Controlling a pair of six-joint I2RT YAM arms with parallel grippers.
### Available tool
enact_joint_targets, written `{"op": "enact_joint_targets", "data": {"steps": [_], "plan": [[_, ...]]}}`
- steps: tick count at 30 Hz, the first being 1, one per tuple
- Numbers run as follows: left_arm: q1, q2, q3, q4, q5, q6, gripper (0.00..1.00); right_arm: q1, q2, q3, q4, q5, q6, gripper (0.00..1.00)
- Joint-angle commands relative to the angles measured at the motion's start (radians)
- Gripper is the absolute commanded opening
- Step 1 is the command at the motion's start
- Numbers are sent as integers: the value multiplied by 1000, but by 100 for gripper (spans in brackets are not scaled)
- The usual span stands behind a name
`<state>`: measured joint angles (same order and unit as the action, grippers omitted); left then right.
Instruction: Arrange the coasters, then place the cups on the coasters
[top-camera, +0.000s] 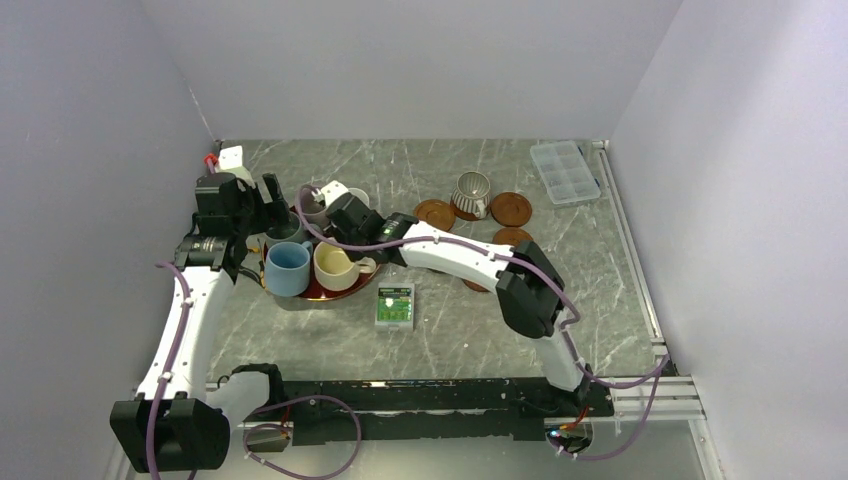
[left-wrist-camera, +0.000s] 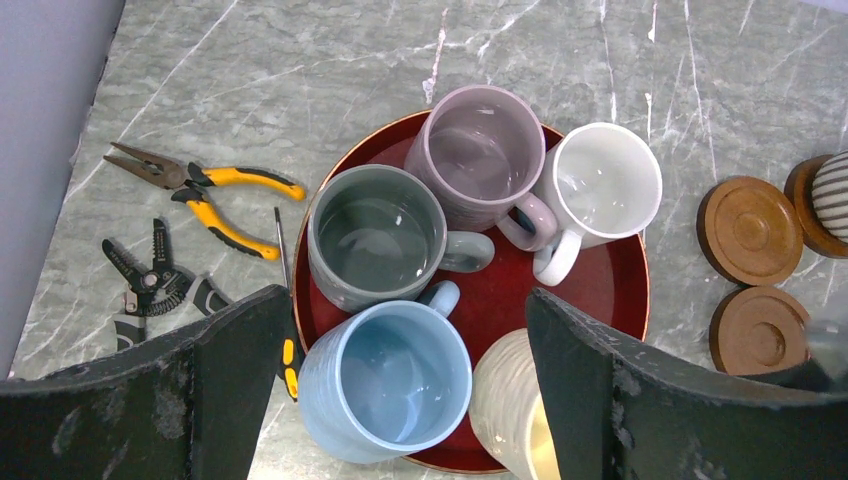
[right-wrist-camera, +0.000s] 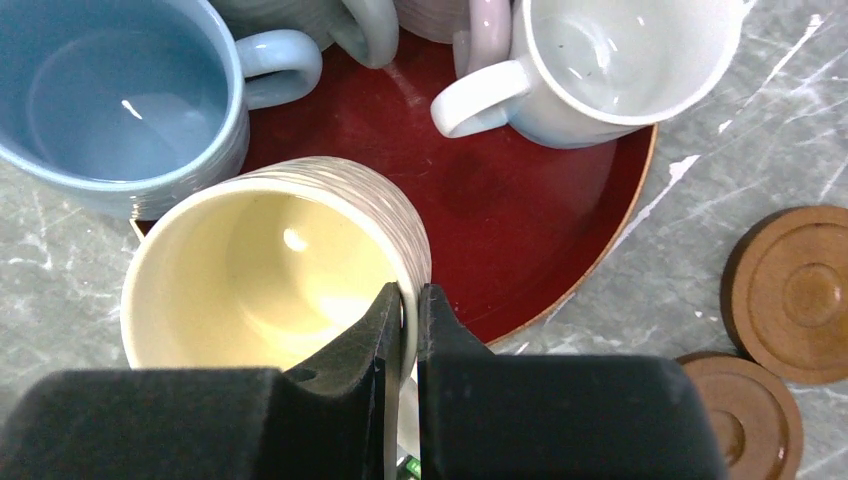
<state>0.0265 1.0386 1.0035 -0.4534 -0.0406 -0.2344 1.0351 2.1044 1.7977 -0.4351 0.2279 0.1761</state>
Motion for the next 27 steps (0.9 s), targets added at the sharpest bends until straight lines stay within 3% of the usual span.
{"op": "enact_joint_targets", "data": {"steps": [1,8,15,27], "plan": [[1,-28,13,25,2,-16,94,-10,-148,-3,94,33,11,0],[1,-32,14,26,3,-15,94,-53,-249,-83,99,81,-28,0],[0,-34,17,25,21,-17,94,-198,-343,-164,57,17,-48,0],[-10,-24,18,22,31,-16,94,-407,-261,-88,-42,10,-73,0]]}}
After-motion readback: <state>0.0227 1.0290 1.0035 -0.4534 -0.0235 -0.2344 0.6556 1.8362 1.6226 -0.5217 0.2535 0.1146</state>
